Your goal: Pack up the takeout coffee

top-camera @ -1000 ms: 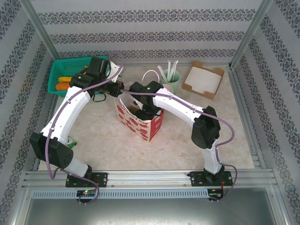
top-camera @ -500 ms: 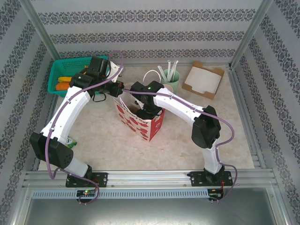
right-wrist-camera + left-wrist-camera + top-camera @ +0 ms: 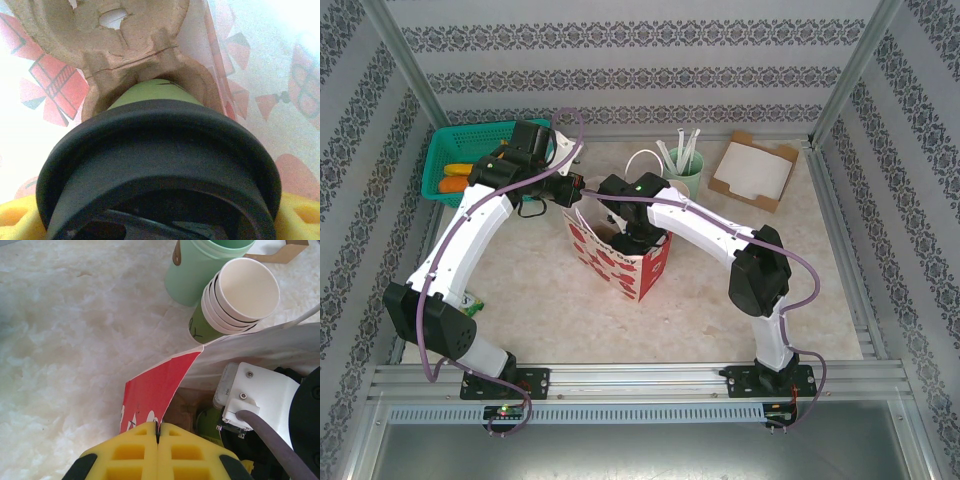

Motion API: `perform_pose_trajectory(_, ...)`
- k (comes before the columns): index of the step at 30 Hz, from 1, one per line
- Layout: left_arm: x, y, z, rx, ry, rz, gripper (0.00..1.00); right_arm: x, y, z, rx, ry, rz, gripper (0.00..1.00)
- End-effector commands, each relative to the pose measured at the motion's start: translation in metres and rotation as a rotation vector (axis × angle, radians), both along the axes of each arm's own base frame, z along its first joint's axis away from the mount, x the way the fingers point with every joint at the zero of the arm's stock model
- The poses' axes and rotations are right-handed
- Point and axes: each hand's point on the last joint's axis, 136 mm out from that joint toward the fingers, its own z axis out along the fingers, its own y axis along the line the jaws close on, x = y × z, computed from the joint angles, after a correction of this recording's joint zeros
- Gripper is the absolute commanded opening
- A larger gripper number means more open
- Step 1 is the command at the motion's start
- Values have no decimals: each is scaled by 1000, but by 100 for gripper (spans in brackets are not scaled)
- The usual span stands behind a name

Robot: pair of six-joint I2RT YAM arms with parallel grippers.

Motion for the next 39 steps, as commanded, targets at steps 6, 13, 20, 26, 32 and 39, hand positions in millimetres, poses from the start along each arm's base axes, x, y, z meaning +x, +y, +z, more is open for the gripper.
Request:
perform_pose_trajectory(6, 5, 0, 6, -10, -28, -6, 0, -2, -14, -7, -50, 26, -26, 41)
perform_pose_trajectory(13, 5, 0, 6, -9, -27, -5, 0, -4, -17, -10, -65, 37, -33, 41)
perform_pose_trajectory(20, 4, 0, 6, -10, -24, -5, 0, -5, -22, -12, -93, 48, -41, 41)
perform_pose_trajectory(26, 5, 0, 6, -8, -26, -4, 0, -6, -23, -13, -99, 59, -38, 41)
perform_pose_trajectory(32, 5, 0, 7, -10, -28, -5, 0, -6, -22, -14, -97, 61, -36, 41)
perform_pose_trajectory(39, 5, 0, 6, -9, -24, -6, 0, -6, -22, -14, -96, 62, -36, 41)
